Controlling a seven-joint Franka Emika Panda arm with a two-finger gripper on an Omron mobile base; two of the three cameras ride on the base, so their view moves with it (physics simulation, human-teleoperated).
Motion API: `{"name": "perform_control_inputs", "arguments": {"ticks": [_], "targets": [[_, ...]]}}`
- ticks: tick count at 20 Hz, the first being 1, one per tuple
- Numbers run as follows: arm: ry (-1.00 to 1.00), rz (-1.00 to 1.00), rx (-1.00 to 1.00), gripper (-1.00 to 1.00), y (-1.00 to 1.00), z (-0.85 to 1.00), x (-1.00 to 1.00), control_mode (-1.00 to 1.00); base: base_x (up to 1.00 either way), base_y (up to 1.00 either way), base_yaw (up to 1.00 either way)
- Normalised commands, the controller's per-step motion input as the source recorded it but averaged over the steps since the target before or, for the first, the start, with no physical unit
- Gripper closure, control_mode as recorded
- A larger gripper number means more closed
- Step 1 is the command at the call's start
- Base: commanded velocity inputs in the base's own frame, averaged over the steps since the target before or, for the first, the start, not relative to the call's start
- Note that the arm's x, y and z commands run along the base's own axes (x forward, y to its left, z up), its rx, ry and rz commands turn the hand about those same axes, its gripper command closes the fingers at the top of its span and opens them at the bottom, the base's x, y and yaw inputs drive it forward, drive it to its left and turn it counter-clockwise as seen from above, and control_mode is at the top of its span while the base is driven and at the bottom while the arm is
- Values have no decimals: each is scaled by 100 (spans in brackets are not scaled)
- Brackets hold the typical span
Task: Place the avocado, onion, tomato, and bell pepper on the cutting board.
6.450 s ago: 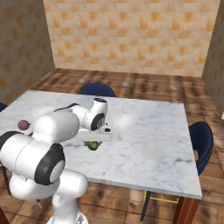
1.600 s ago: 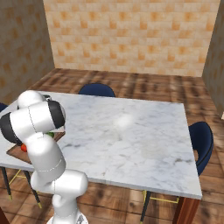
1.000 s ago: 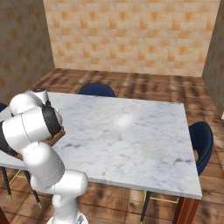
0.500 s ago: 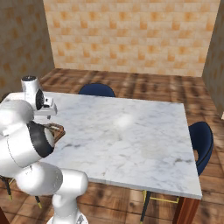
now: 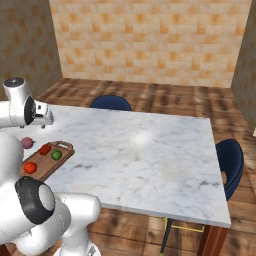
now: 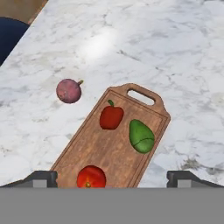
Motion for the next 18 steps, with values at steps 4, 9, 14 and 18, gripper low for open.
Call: {"name": "perform_control_inputs", "arguments": {"ticks": [4,9,14,18], "targets": [[-11,0,6,-100,21,50,-61,-100,0,0,0],[-17,0,0,-100,7,23,-74,-100,0,0,0],[-11,0,0,-100,8,0,-48,-100,0,0,0],[-1,0,6,-100,19,11,-3,-100,0,0,0]]}}
